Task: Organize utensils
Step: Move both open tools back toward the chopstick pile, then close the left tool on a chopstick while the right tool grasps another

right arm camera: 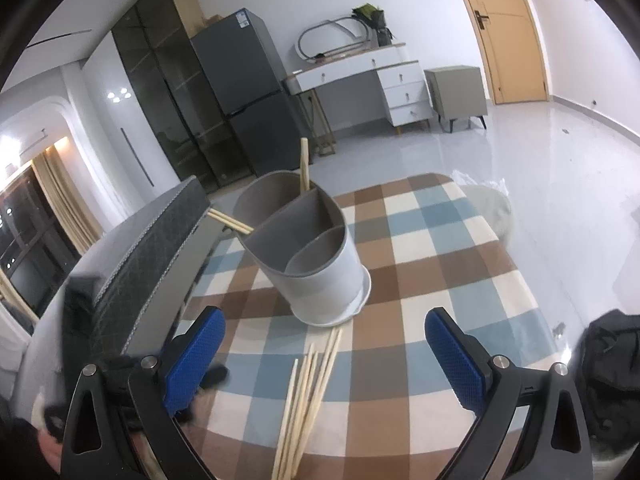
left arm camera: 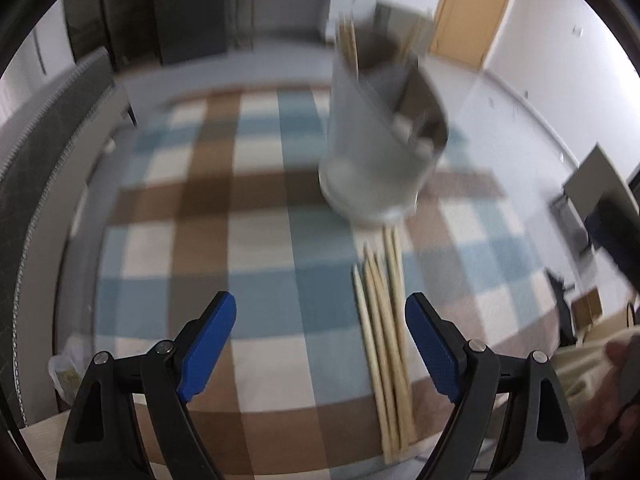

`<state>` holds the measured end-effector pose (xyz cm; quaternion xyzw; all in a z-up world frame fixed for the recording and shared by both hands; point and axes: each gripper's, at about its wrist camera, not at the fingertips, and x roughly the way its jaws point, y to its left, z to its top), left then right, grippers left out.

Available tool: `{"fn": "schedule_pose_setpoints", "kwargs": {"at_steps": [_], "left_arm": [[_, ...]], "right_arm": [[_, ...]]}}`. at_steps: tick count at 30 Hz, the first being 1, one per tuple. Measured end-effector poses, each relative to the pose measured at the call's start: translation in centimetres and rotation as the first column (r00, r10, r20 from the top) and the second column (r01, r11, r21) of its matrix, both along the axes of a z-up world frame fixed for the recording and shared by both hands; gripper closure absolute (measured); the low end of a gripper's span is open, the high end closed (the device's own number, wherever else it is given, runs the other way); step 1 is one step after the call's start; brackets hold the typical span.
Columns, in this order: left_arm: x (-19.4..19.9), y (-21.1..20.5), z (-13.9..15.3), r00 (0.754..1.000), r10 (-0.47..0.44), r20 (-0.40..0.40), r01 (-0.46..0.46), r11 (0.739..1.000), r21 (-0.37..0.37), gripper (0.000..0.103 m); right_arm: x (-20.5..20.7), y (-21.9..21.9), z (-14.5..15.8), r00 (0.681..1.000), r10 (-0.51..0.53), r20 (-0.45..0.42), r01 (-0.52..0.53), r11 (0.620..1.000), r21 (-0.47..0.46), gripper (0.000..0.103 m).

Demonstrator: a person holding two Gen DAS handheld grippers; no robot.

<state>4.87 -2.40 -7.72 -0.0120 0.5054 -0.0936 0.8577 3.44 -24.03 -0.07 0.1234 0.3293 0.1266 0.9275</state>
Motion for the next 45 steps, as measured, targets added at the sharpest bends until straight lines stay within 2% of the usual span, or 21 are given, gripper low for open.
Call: {"fn": "schedule_pose_setpoints", "kwargs": {"at_steps": [3,8,15,19,23,26,29,31,32,34,36,41,45], "left_arm": [[0.3,-0.8,-1.5,1.0,-0.014,-0.02,0.015,0.999,0.05,0.02],[1.3,-1.0,-3.2,0.997,-0.012,-0.079,0.015,0.999,0.035,0.02],[2.3,-1.7,-6.2,0.985,-0.019,-0.169,0.03,0.998,0.06,0.02],[2.2,-2.2,-6.0,0.986,-0.022,-0.163,0.032,0.998,0.061,0.02],[2.0,-3.2,-6.0,0.988,-0.031,-0.152,0.051,0.99,0.132,0.02],[1.9,-3.4,-5.7,0.986,-0.019,-0.167,0.042,0.991,0.131,0.023],[1.8,-4.0,-5.1,0.985,-0.031,-0.171,0.054,0.99,0.131,0.041],[1.7,-4.7,-4.8,0.985,-0.052,-0.167,0.074,0.989,0.13,0.061],[1.6,-5.0,-4.6,0.985,-0.057,-0.164,0.078,0.989,0.127,0.066],[1.6,-5.4,-4.3,0.985,-0.063,-0.161,0.083,0.989,0.121,0.087],[1.4,-5.5,-4.6,0.984,-0.078,-0.163,0.093,0.991,0.091,0.101],[2.5,-4.0,-4.5,0.982,-0.041,-0.186,0.037,0.999,-0.021,0.103],[2.2,-2.2,-2.8,0.989,0.013,-0.145,-0.025,0.996,-0.086,0.103]], "right_arm": [[0.6,0.1,-0.6,1.0,-0.007,-0.022,0.007,1.0,-0.006,0.002],[1.4,0.4,-1.4,0.998,-0.012,-0.055,0.01,0.999,-0.031,0.002],[2.0,1.2,-1.7,0.998,0.016,-0.067,-0.018,0.999,-0.027,0.002],[2.4,1.4,-1.9,0.997,0.024,-0.075,-0.026,0.999,-0.023,0.002],[2.7,1.4,-2.1,0.996,0.023,-0.086,-0.025,0.999,-0.024,0.002],[2.8,1.3,-2.3,0.996,0.019,-0.091,-0.021,1.0,-0.021,0.002],[2.8,1.1,-2.3,0.995,0.0,-0.096,-0.003,1.0,-0.028,0.002],[2.9,1.0,-2.5,0.995,-0.005,-0.103,0.003,1.0,-0.025,0.002],[2.9,0.9,-2.6,0.994,-0.007,-0.108,0.005,1.0,-0.027,0.002],[2.9,0.9,-2.9,0.993,-0.009,-0.117,0.005,0.999,-0.035,0.002],[2.9,0.9,-3.1,0.992,-0.015,-0.124,0.01,0.999,-0.047,0.002],[3.1,0.6,-3.8,0.988,-0.043,-0.15,0.033,0.997,-0.069,0.002],[3.3,0.6,-4.4,0.984,-0.06,-0.17,0.044,0.995,-0.092,0.002]]}}
